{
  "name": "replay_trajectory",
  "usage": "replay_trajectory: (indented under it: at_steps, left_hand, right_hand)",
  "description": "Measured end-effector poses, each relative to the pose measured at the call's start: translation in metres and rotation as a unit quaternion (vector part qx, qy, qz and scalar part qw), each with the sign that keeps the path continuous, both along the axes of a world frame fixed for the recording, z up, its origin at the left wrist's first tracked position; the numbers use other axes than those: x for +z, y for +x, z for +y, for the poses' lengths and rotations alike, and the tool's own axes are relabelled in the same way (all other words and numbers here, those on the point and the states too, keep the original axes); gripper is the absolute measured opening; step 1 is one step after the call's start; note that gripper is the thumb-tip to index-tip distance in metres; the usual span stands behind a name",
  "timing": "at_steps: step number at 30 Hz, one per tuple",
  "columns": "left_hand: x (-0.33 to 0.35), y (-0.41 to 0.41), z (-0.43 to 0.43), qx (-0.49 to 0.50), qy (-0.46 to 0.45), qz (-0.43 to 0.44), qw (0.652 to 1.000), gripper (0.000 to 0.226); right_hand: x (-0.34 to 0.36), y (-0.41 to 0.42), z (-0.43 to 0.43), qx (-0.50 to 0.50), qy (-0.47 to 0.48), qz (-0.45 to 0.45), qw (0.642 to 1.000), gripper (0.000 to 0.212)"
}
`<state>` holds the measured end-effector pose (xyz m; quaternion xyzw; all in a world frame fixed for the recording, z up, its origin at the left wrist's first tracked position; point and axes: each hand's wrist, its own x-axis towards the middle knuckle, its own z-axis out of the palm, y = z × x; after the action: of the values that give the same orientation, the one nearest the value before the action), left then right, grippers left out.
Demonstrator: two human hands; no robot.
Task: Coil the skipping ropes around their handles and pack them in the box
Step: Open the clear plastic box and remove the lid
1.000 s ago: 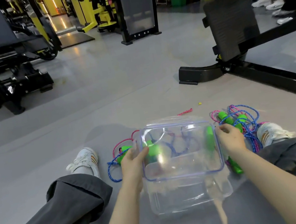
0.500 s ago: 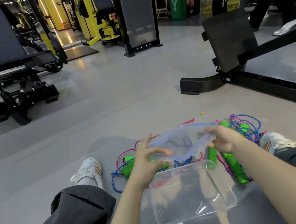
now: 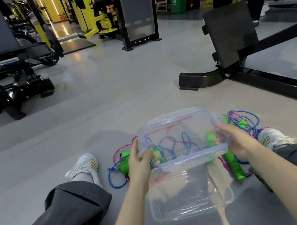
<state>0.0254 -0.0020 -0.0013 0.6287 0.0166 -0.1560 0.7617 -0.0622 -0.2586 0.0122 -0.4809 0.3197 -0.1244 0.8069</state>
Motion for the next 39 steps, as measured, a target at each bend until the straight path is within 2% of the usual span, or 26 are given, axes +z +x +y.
replay_trajectory:
  at_steps: [2,7,9,11,12,14,15,18,22,24,27,30,32,35,39]
  left_hand:
    - [-0.008,-0.001,0.001,-0.026,0.038,-0.022,0.999,0.063]
    - [-0.045,-0.013,0.012,0.013,0.272,-0.103,0.957,0.061]
    - [-0.064,-0.024,0.018,0.003,0.347,-0.087,0.934,0.068]
    - [-0.087,-0.029,0.024,-0.026,0.403,-0.025,0.914,0.069]
    - [-0.097,-0.030,0.025,-0.037,0.427,0.006,0.903,0.058]
    - [-0.103,-0.032,0.025,-0.047,0.467,0.014,0.883,0.021]
    - [-0.101,-0.031,0.024,-0.036,0.475,-0.002,0.879,0.016]
    - [-0.079,-0.023,0.023,0.022,0.462,-0.057,0.885,0.026]
    - [-0.039,-0.001,0.034,0.105,0.445,-0.147,0.877,0.025]
    - [-0.023,0.010,0.041,0.163,0.453,-0.155,0.863,0.027]
    - [-0.003,0.022,0.055,0.236,0.428,-0.131,0.863,0.030]
    - [0.010,0.030,0.066,0.287,0.381,-0.117,0.871,0.033]
    - [0.020,0.032,0.065,0.297,0.341,-0.116,0.884,0.034]
    - [0.033,0.030,0.044,0.270,0.289,-0.107,0.912,0.033]
    - [0.035,0.026,0.011,0.210,0.228,-0.109,0.944,0.031]
  right_hand:
    - [-0.005,-0.002,-0.004,-0.019,-0.035,0.016,0.999,0.010]
    - [-0.013,-0.008,-0.005,-0.110,-0.060,0.011,0.992,0.021]
    - [-0.016,-0.014,-0.006,-0.128,-0.053,0.014,0.990,0.023]
    - [-0.020,-0.019,-0.007,-0.136,-0.062,0.028,0.988,0.023]
    - [-0.022,-0.021,-0.009,-0.141,-0.065,0.034,0.987,0.024]
    - [-0.023,-0.026,-0.011,-0.151,-0.070,0.036,0.985,0.024]
    - [-0.023,-0.028,-0.014,-0.154,-0.072,0.035,0.985,0.024]
    - [-0.020,-0.032,-0.017,-0.183,-0.092,0.037,0.978,0.026]
    - [-0.010,-0.031,-0.024,-0.262,-0.068,-0.009,0.963,0.034]
    - [-0.001,-0.029,-0.026,-0.294,-0.049,-0.049,0.953,0.036]
    - [0.010,-0.029,-0.028,-0.342,-0.036,-0.081,0.936,0.038]
    - [0.015,-0.035,-0.030,-0.383,-0.069,-0.038,0.920,0.032]
    - [0.015,-0.038,-0.029,-0.360,-0.088,-0.019,0.929,0.035]
    - [0.007,-0.031,-0.021,-0.270,-0.125,-0.033,0.954,0.032]
    - [0.006,-0.020,-0.002,-0.165,-0.129,-0.052,0.976,0.018]
